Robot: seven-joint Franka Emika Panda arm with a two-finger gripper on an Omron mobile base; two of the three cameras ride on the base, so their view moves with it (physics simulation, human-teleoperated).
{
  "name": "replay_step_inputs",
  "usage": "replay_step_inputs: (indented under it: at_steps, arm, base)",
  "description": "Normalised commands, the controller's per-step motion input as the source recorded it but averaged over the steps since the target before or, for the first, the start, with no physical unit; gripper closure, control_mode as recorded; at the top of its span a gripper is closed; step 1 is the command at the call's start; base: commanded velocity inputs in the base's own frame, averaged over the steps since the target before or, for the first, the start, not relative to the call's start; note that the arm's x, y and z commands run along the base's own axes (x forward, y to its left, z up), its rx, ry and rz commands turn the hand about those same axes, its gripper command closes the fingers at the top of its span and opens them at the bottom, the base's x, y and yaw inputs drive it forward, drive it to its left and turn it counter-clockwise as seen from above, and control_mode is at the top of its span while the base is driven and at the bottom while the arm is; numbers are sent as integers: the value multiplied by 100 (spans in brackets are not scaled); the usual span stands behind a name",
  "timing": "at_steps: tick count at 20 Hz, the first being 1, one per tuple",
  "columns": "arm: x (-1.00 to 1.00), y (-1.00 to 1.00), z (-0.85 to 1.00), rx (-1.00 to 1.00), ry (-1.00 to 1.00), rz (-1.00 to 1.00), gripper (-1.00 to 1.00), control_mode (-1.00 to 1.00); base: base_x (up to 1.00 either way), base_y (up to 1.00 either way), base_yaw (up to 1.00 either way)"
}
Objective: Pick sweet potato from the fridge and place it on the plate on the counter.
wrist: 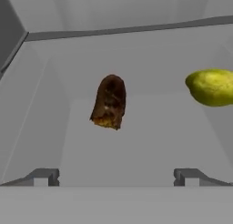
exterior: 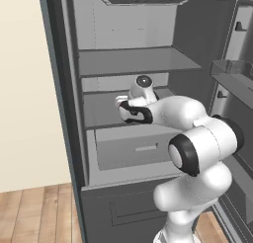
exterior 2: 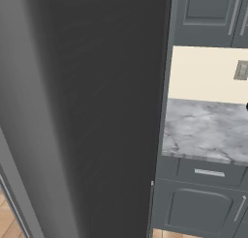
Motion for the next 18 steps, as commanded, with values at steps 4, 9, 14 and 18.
replay_step_inputs:
  at_steps: [4, 9, 14, 18]
  arm:
    - [4, 0, -28, 0, -4, 0, -100, -100]
    - [3, 1, -22, 0, -10, 0, -100, -100]
    - [20, 2, -7, 0, -3, 0, -100, -100]
    - [31, 4, 0, 0, 0, 0, -100, -100]
  base:
    - [0, 0, 0]
    - [0, 0, 0]
    - [0, 0, 0]
    - [0, 0, 0]
